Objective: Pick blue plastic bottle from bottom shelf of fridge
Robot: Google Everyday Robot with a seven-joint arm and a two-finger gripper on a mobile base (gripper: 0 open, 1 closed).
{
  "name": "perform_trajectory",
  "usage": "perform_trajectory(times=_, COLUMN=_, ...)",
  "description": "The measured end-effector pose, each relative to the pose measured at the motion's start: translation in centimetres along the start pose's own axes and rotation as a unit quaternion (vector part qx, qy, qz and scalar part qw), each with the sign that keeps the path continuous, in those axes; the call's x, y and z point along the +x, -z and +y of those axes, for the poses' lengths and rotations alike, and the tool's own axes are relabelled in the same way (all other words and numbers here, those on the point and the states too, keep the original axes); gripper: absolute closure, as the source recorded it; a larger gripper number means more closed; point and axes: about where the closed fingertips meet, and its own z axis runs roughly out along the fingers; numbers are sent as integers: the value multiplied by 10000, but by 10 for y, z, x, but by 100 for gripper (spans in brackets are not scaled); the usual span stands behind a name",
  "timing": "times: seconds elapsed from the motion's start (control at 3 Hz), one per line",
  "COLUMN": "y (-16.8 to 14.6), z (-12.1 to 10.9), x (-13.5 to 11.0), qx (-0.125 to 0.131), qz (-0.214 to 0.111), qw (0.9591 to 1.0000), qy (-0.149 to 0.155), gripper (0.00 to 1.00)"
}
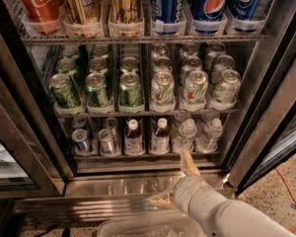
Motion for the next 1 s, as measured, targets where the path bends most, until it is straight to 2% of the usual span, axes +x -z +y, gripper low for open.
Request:
perform_trajectory(times=0.33, y=5, z=-2, x=-1, qx=341, qz=14, qw=9981, qy=-522, gripper=0)
perform_trajectory(times=0.67, y=6, z=0, x=0, qx=700, qz=-29, qw=9924, qy=-1013, gripper=0)
perform_trajectory(times=1.0, y=5, z=-1, x=2, qx=870, qz=-88, qw=9874, qy=-1318, gripper=0)
